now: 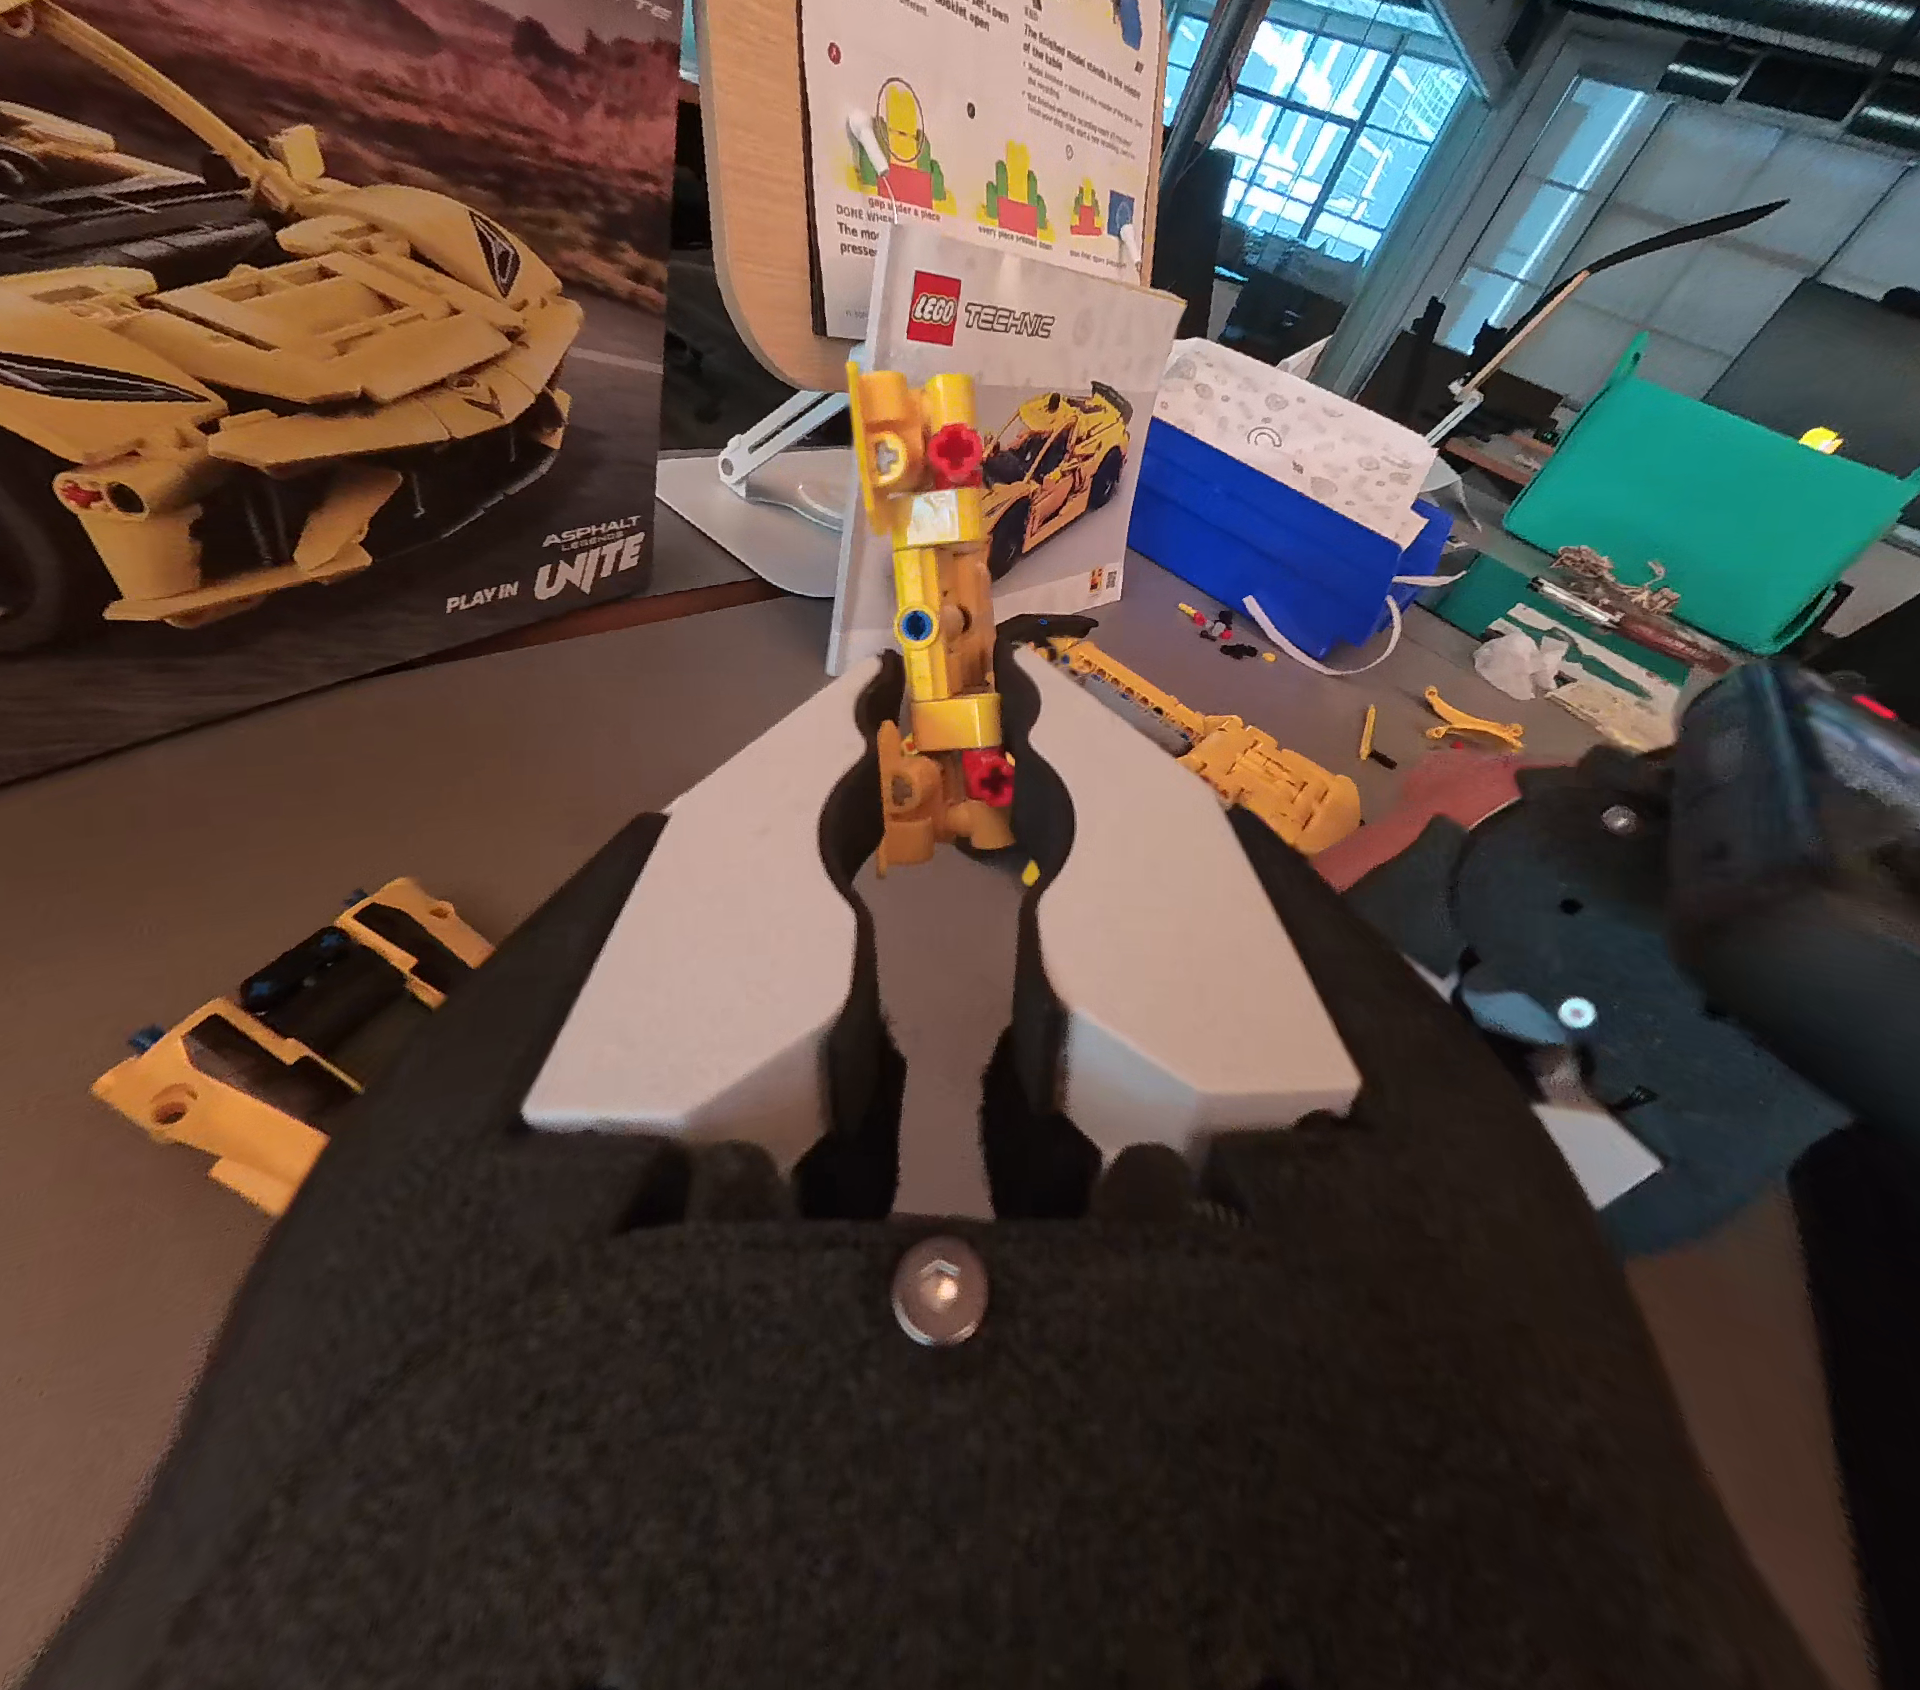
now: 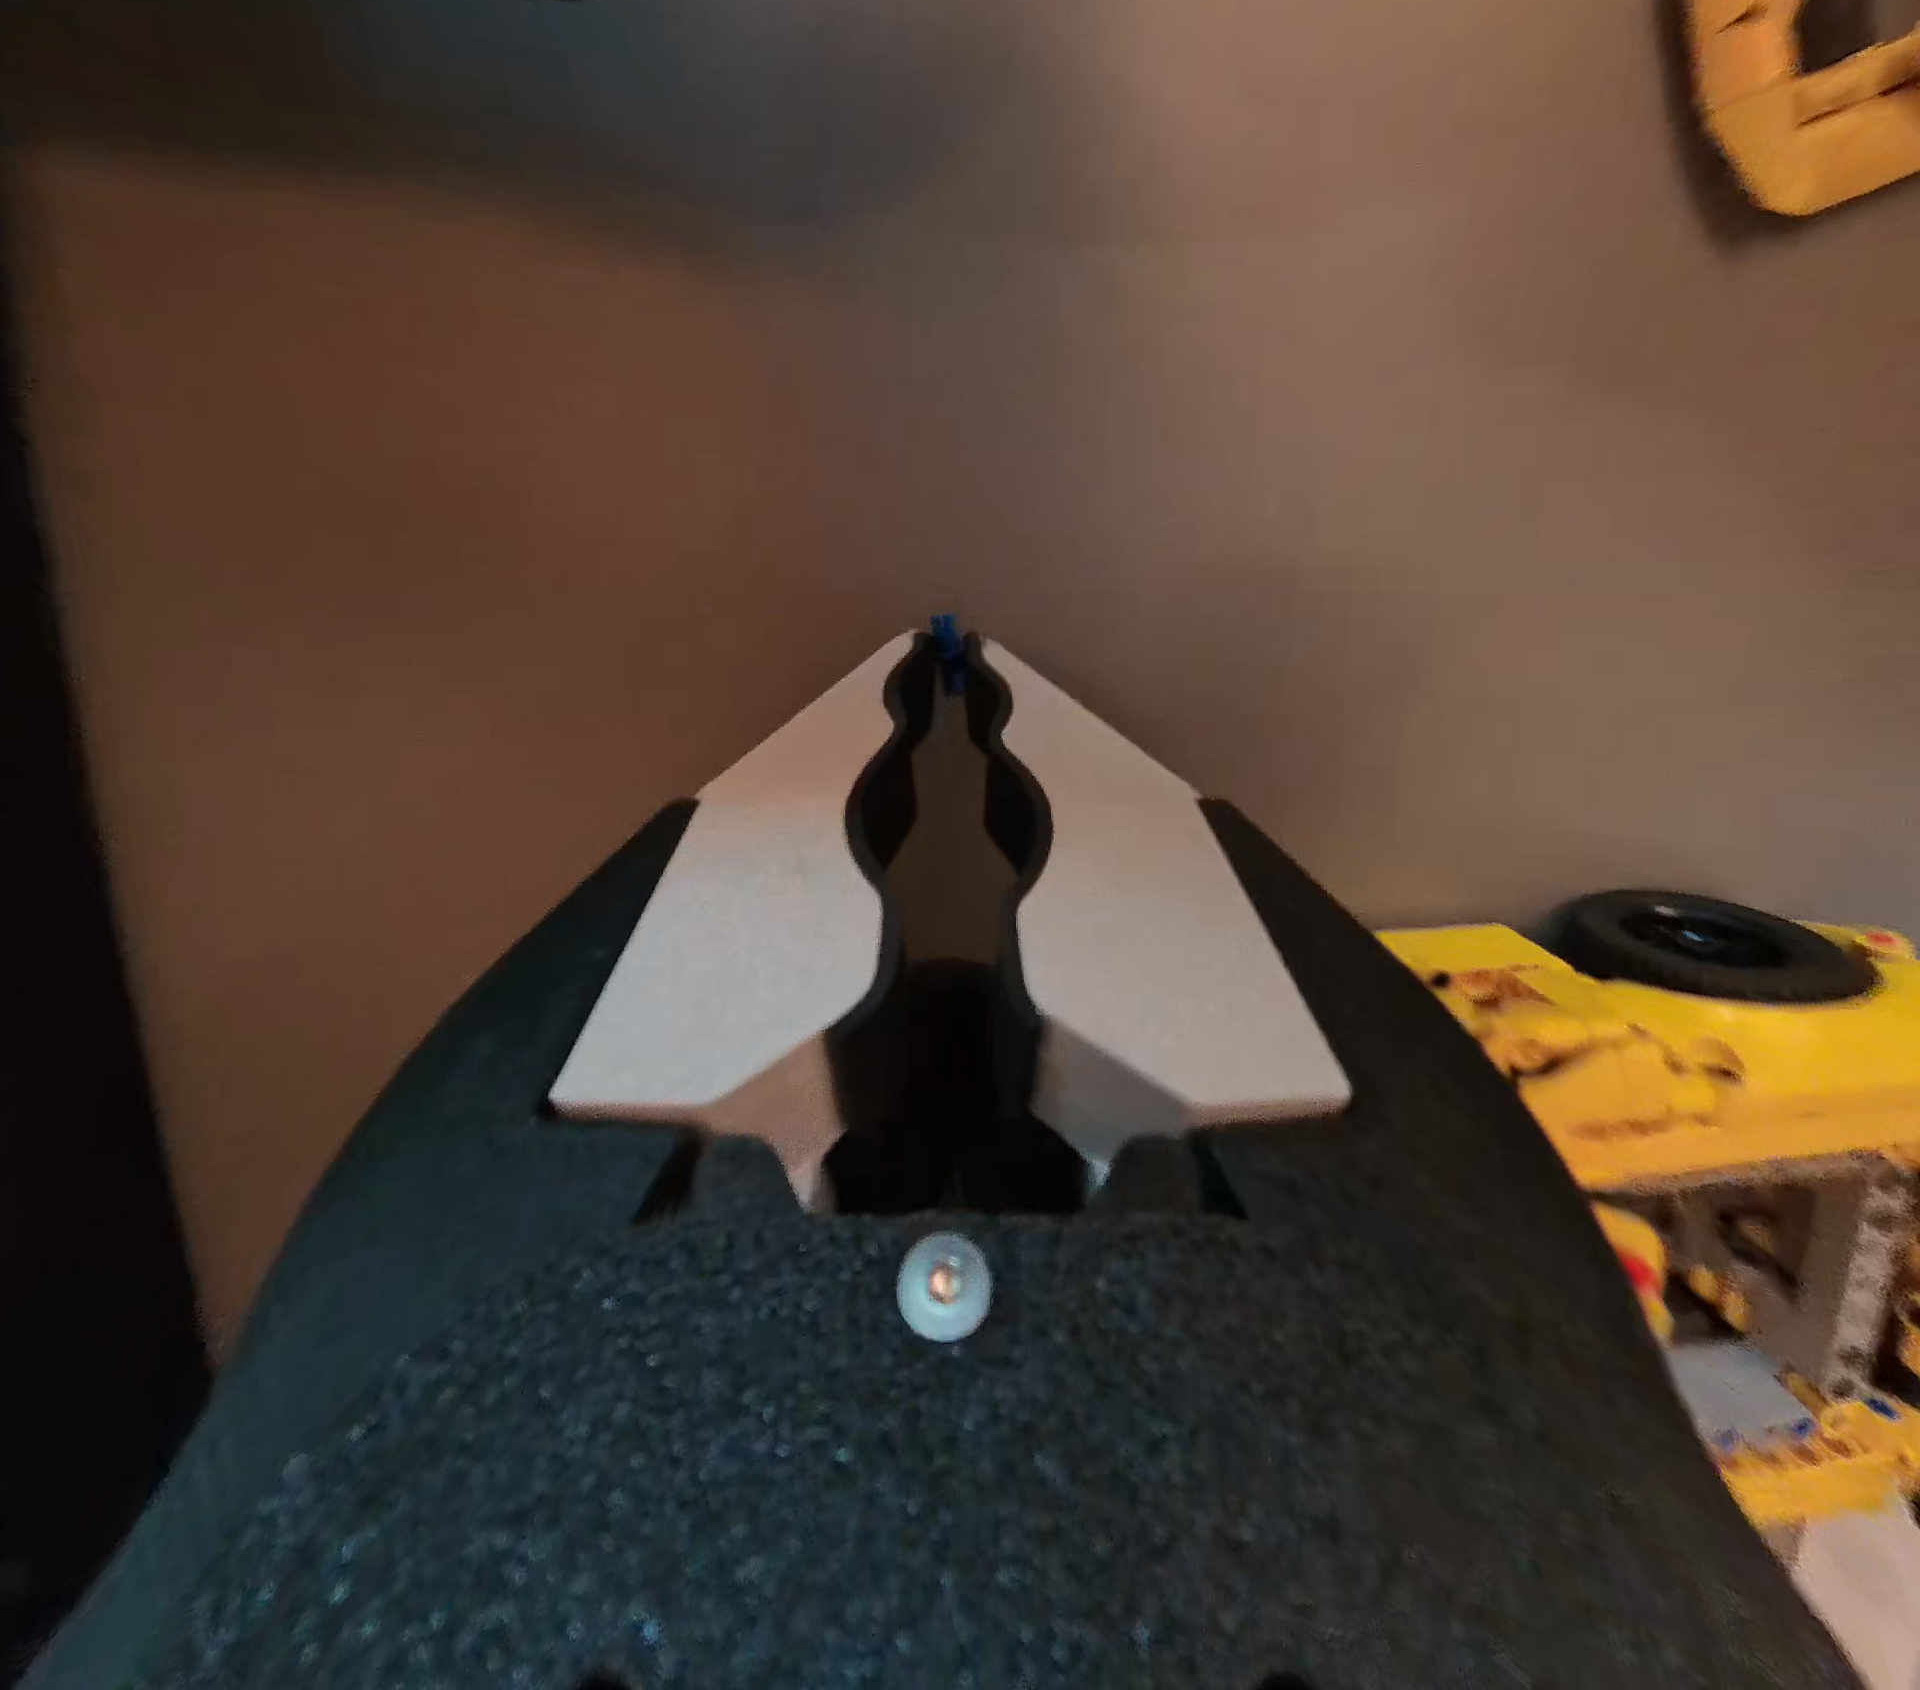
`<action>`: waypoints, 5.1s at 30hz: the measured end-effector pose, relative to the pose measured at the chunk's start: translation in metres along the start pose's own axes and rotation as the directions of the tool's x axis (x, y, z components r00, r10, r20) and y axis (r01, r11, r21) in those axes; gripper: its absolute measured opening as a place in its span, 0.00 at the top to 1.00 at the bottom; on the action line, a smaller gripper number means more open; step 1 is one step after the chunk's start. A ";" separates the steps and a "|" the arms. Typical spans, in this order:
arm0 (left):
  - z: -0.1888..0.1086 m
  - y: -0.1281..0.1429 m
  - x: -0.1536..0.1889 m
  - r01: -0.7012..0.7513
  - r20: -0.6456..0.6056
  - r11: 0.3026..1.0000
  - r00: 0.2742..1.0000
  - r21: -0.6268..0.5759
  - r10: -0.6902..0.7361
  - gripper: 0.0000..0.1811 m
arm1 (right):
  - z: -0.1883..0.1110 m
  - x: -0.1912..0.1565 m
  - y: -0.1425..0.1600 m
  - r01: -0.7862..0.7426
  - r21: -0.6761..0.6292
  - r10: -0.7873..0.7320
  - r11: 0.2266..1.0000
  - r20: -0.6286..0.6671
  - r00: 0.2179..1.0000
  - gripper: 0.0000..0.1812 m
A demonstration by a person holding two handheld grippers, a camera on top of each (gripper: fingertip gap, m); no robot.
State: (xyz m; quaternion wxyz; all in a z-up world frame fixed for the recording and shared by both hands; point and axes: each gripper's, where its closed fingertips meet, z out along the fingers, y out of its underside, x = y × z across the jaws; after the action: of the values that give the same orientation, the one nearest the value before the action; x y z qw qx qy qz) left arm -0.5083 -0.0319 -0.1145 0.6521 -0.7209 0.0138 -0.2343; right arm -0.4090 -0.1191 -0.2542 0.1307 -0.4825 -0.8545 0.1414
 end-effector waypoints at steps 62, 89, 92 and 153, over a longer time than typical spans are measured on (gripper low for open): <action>0.023 0.045 0.172 0.044 -0.634 0.989 0.763 -0.138 -0.123 0.96 | -0.162 0.019 0.025 -0.554 0.769 0.380 0.319 0.432 0.818 1.00; 0.007 0.057 0.193 -0.058 -0.725 0.984 0.683 -0.169 -0.084 0.96 | -0.182 -0.005 0.017 -0.528 0.795 0.244 0.299 0.471 0.847 0.90; 0.009 0.062 0.195 -0.079 -0.720 0.981 0.690 -0.177 -0.075 0.96 | -0.178 -0.004 0.018 -0.533 0.791 0.262 0.301 0.468 0.844 0.92; 0.036 0.022 0.146 -0.857 0.333 -0.331 -0.469 -0.395 0.818 0.96 | -0.175 0.028 0.038 -0.915 0.403 0.279 -0.005 0.879 0.386 0.89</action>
State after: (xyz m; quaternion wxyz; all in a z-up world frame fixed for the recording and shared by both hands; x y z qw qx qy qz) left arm -0.3598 -0.0493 -0.0900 0.5563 -0.3973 0.4129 0.6019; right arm -0.3303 -0.0557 -0.1034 0.0201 -0.5957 -0.2843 0.7509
